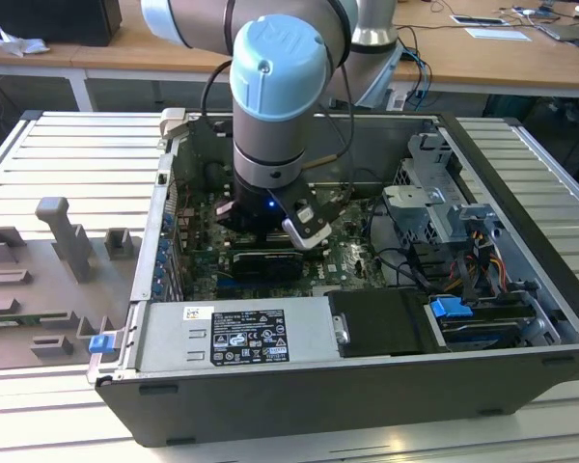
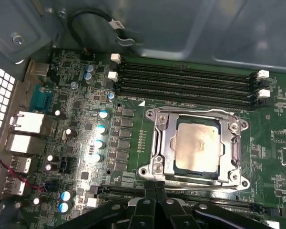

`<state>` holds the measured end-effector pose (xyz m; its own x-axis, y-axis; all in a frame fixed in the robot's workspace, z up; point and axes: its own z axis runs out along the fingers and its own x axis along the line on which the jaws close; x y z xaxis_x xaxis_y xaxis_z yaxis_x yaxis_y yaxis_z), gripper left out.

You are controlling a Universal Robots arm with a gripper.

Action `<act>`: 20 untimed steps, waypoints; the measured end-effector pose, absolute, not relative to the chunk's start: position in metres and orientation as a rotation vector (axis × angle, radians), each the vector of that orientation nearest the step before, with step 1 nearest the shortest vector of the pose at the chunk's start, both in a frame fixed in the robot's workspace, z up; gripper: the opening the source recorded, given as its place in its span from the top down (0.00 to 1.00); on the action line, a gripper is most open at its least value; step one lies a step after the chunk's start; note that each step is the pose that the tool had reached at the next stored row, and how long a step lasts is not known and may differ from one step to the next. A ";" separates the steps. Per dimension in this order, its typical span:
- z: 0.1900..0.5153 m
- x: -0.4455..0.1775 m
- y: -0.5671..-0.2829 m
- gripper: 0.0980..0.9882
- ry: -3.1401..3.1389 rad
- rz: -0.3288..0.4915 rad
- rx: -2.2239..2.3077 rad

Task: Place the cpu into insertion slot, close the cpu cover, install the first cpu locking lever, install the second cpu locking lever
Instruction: 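Install the second cpu locking lever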

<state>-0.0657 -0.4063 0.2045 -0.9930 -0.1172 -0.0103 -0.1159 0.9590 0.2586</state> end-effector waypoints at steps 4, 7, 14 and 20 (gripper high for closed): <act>0.202 -0.069 -0.406 0.99 -3.103 -0.422 0.189; 0.200 -0.071 -0.406 0.99 -3.101 -0.443 0.191; 0.195 -0.072 -0.403 0.99 -3.095 -0.495 0.195; 0.194 -0.078 -0.402 0.99 -3.092 -0.516 0.198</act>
<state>-0.0776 -0.4024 0.1944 -0.9920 -0.1243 -0.0202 -0.1241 0.9382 0.3232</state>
